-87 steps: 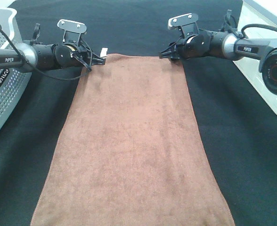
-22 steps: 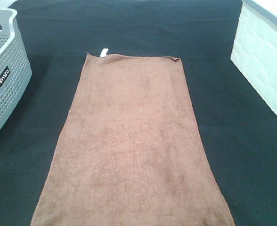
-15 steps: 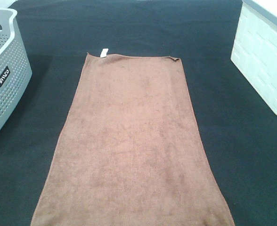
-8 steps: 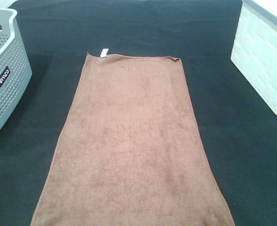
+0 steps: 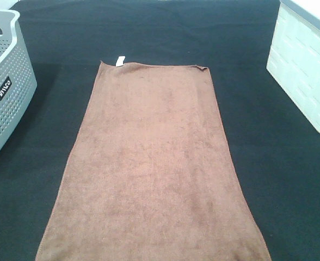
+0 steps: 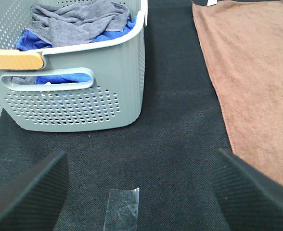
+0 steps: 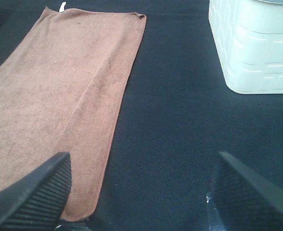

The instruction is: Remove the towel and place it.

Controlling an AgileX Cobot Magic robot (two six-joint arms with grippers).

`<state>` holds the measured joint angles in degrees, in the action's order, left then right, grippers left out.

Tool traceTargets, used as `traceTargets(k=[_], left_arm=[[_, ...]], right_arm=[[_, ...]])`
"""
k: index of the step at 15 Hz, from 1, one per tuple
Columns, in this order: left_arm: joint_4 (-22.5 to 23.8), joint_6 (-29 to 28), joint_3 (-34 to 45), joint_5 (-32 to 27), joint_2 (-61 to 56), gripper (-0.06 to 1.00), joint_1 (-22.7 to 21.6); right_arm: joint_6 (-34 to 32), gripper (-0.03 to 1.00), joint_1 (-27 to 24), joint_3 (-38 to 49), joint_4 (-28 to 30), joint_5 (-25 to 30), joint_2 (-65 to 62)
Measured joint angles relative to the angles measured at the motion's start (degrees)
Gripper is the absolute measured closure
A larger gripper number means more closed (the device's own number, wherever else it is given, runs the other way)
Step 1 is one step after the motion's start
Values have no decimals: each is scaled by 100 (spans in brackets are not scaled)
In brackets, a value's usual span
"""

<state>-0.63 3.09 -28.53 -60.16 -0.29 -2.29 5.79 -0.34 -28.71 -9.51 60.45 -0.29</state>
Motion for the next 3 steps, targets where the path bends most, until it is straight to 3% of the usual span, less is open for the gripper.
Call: traceTargets(k=[3], left_arm=[[0,6,0,0,0,18,0]], right_arm=[[0,24,0,0,0,0,0]])
